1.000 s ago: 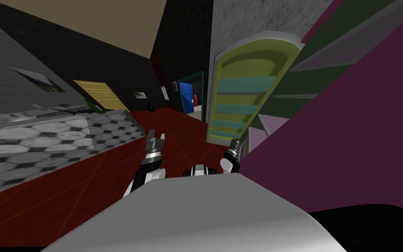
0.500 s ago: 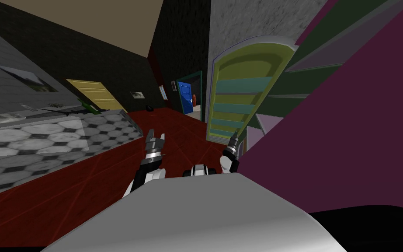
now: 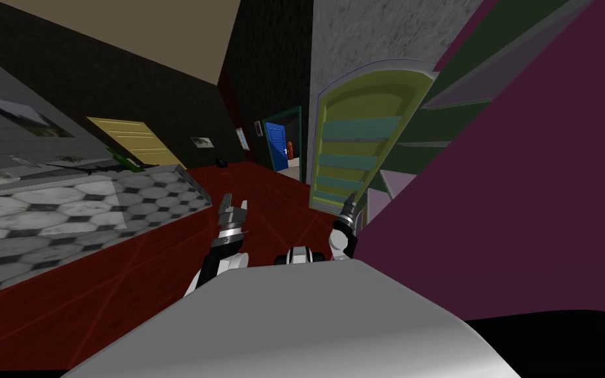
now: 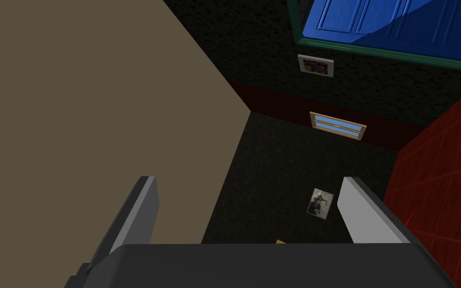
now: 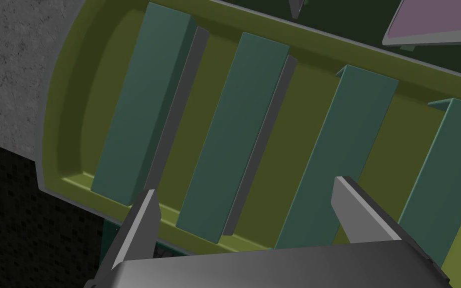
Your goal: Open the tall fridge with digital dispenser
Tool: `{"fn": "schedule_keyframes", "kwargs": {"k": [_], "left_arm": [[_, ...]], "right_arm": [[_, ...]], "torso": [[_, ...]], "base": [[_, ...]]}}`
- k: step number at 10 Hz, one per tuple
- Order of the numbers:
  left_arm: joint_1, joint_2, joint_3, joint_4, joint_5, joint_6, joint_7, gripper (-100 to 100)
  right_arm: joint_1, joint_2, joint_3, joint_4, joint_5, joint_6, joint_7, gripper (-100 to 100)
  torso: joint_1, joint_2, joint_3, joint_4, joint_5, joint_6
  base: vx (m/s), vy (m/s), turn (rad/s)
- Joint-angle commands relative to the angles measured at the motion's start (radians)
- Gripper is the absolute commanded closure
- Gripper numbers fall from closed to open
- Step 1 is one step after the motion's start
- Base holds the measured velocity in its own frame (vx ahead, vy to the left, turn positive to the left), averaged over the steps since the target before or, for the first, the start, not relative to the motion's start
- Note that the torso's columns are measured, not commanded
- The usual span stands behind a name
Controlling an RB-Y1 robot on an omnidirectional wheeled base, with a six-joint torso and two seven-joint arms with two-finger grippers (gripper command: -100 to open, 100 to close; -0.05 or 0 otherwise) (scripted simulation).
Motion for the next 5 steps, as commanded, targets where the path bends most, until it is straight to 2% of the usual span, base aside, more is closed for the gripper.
{"fn": "schedule_keyframes", "kwargs": {"k": [1, 5], "left_arm": [[0.000, 0.000, 0.000, 0.000, 0.000, 0.000, 0.000, 0], [0.000, 0.000, 0.000, 0.000, 0.000, 0.000, 0.000, 0]], "right_arm": [[0.000, 0.001, 0.001, -0.002, 0.000, 0.003, 0.007, 0], [0.000, 0.001, 0.001, -0.002, 0.000, 0.003, 0.006, 0]], "torso": [[0.000, 0.000, 0.000, 0.000, 0.000, 0.000], [0.000, 0.000, 0.000, 0.000, 0.000, 0.000]], "base": [[0.000, 0.000, 0.000], [0.000, 0.000, 0.000]]}}
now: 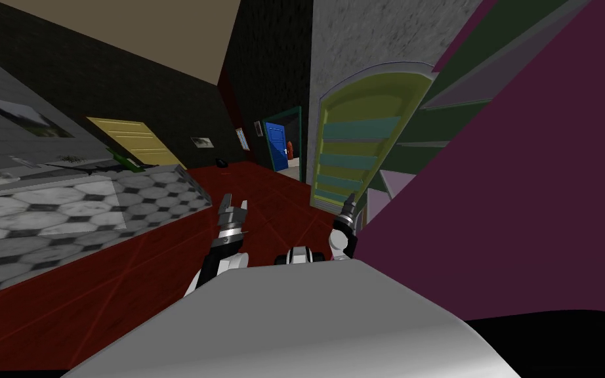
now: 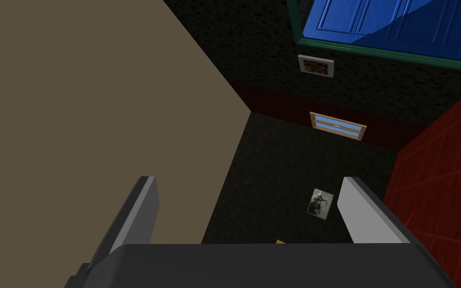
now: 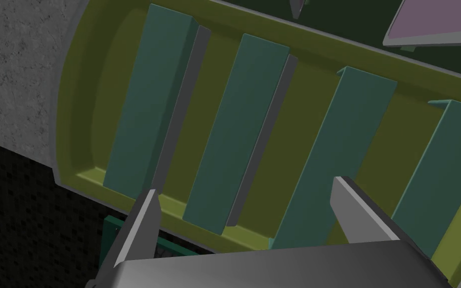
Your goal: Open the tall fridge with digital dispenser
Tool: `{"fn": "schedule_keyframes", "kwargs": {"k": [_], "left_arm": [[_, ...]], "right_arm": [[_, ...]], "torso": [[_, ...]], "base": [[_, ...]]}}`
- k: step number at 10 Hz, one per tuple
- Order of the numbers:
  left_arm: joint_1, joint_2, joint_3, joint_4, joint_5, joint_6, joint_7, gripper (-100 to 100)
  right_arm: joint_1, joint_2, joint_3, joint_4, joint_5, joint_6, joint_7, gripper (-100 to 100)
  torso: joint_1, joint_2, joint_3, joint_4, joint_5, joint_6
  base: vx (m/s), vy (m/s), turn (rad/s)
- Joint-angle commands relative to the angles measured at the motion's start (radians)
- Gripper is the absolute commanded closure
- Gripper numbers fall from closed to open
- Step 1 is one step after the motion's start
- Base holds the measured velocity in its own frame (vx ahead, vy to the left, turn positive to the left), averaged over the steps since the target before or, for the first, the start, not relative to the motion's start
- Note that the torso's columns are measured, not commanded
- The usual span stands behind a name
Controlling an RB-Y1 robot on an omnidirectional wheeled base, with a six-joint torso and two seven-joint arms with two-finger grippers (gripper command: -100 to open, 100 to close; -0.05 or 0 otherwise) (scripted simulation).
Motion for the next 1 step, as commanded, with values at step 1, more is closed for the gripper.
{"fn": "schedule_keyframes", "kwargs": {"k": [1], "left_arm": [[0.000, 0.000, 0.000, 0.000, 0.000, 0.000, 0.000, 0]], "right_arm": [[0.000, 0.000, 0.000, 0.000, 0.000, 0.000, 0.000, 0]], "torso": [[0.000, 0.000, 0.000, 0.000, 0.000, 0.000]], "base": [[0.000, 0.000, 0.000]]}}
